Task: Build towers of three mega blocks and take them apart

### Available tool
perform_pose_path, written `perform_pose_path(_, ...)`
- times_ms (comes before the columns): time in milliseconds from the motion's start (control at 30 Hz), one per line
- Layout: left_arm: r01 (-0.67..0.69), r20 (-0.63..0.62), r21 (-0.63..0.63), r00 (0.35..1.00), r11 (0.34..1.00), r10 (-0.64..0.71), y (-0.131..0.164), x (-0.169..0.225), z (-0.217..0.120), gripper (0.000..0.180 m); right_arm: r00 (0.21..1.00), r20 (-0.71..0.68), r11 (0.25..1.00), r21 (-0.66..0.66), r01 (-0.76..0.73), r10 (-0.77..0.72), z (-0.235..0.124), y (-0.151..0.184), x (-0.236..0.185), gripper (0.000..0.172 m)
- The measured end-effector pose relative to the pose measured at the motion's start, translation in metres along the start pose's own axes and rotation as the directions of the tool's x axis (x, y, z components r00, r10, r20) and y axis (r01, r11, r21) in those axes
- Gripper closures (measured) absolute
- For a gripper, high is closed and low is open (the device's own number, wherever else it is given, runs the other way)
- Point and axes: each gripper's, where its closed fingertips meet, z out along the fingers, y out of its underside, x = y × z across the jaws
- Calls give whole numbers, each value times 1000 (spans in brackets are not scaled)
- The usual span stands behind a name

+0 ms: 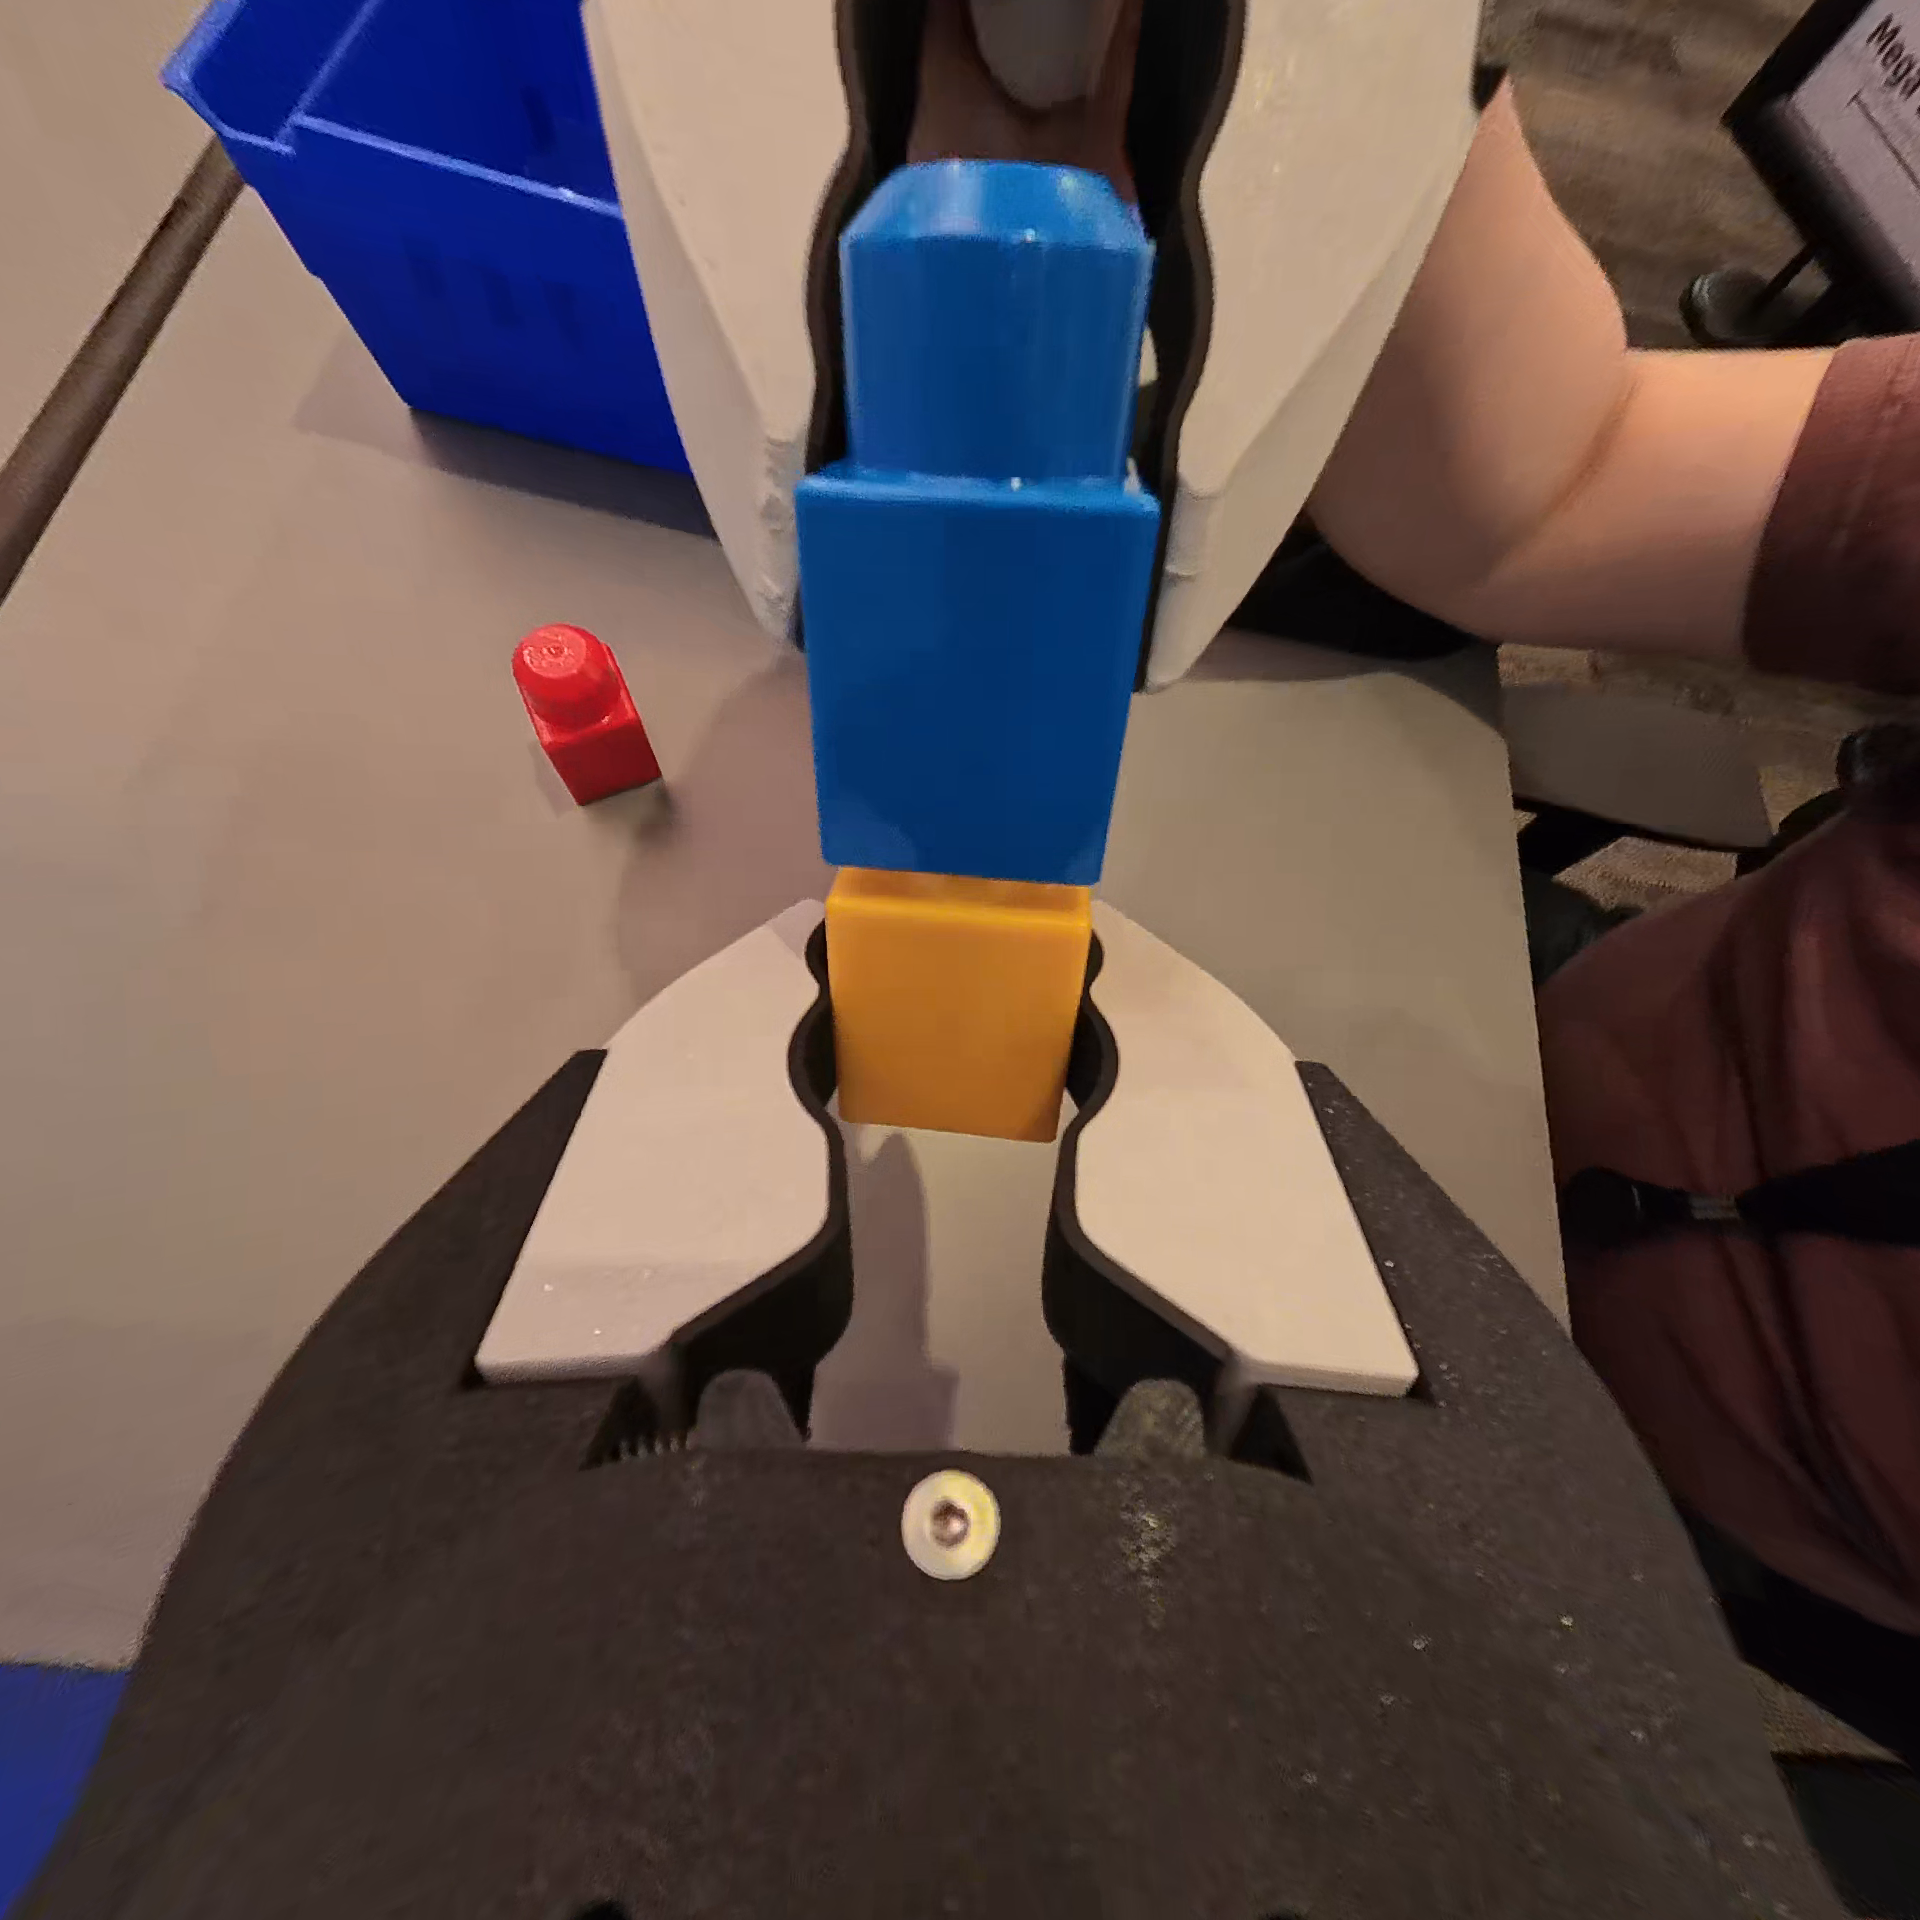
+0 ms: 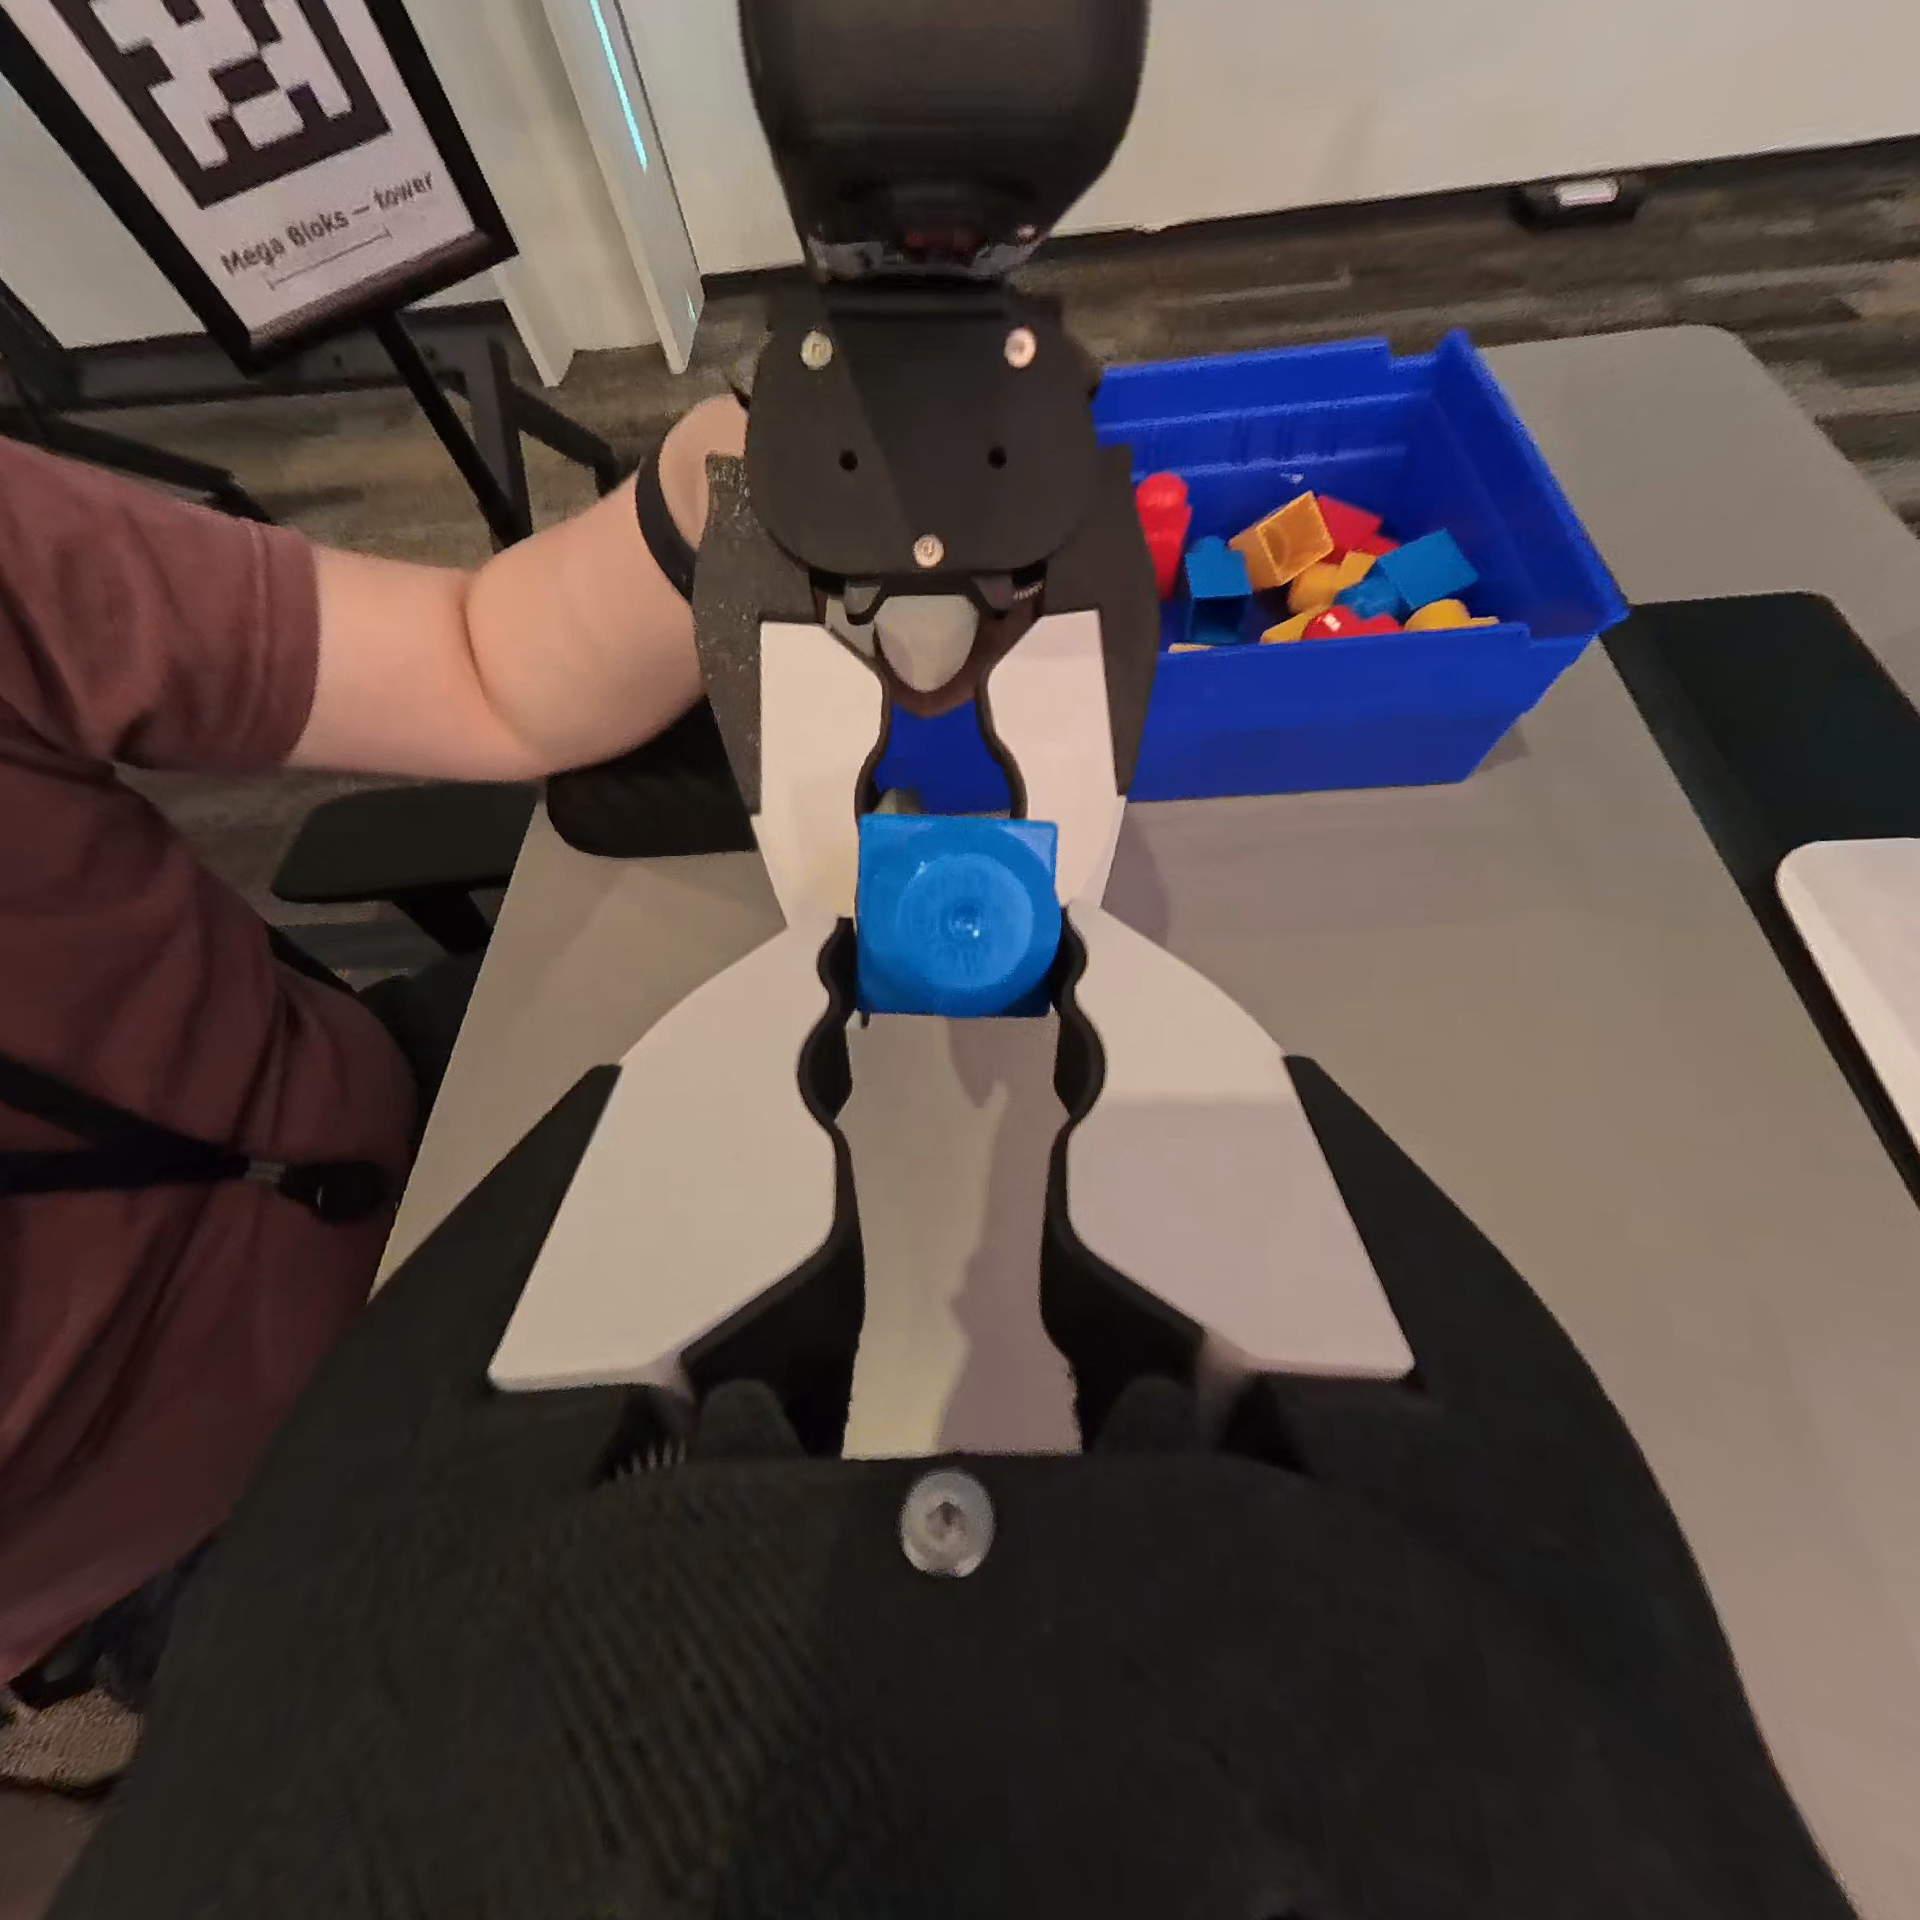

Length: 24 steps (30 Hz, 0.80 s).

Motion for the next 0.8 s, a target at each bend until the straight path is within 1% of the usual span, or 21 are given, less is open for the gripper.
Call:
perform_pose_path(33,16,-5,28,1000,999,-16,-4,-1,-1,139,1000,-13,999,35,-6,6,-1,-6,2,135)
perform_pose_path(100,50,-27,107,999,993,-47,-17,0,-6,139,1000,-17,989,149,-21,24,-6,-22,5,135)
perform_pose_path(233,80,-69,273,996,959,-63,-43,5,-20,139,997,33,918,389,-77,70,-15,-55,5,128)
perform_pose_path(300,99,-72,333,994,938,-79,-52,4,-25,139,995,27,892,441,-100,99,-14,-61,9,125)
perform_pose_path(367,113,-66,367,993,923,-95,-56,1,-27,139,995,-1,879,469,-89,102,-12,-64,12,127)
perform_pose_path(400,120,-66,382,993,916,-102,-57,-1,-28,139,995,7,869,487,-87,96,-12,-66,10,134)
perform_pose_path(533,141,-93,410,989,901,-112,-61,0,-29,139,985,62,842,512,-170,161,-12,-68,12,135)
perform_pose_path(600,129,-85,405,991,905,-103,-61,0,-28,139,978,112,847,489,-207,174,-12,-64,10,134)
perform_pose_path(700,144,-83,406,989,903,-120,-63,1,-29,139,976,121,855,472,-215,180,-13,-62,10,134)
perform_pose_path(800,140,-71,350,990,926,-123,-55,0,-25,139,984,60,909,379,-175,165,-8,-52,9,134)
